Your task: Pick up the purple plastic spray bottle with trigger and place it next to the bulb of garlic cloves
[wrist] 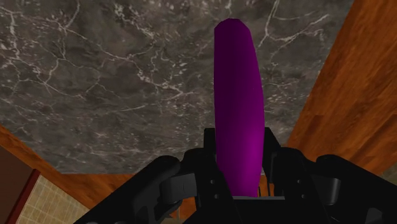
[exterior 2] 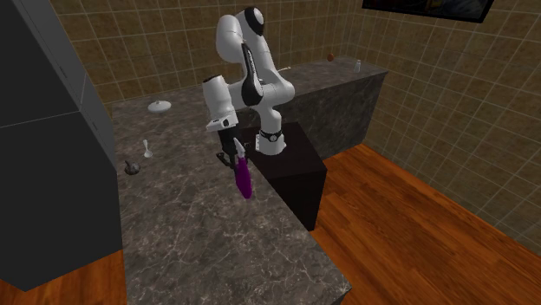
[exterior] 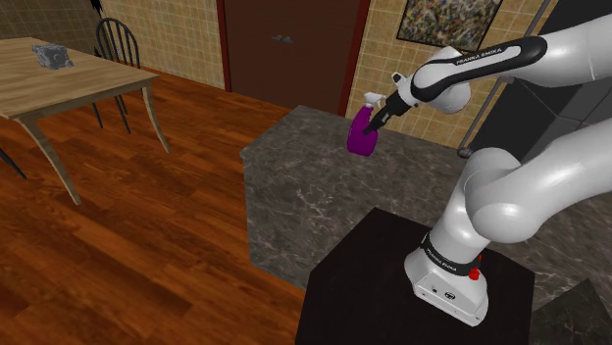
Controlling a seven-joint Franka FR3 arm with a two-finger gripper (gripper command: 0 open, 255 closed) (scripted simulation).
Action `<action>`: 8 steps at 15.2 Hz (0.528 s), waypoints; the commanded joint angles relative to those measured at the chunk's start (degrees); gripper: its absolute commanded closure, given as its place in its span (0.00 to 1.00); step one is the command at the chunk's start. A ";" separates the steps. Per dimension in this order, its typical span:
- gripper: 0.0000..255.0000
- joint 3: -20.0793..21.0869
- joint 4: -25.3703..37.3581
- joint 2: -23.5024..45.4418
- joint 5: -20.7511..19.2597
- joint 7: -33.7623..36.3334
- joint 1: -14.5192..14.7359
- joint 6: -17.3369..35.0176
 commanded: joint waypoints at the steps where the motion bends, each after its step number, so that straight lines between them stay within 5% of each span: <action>1: 1.00 1.77 0.51 -1.13 -0.29 0.92 -1.28 -1.92; 8: 1.00 6.36 3.30 -4.17 -0.50 3.45 -3.71 -8.16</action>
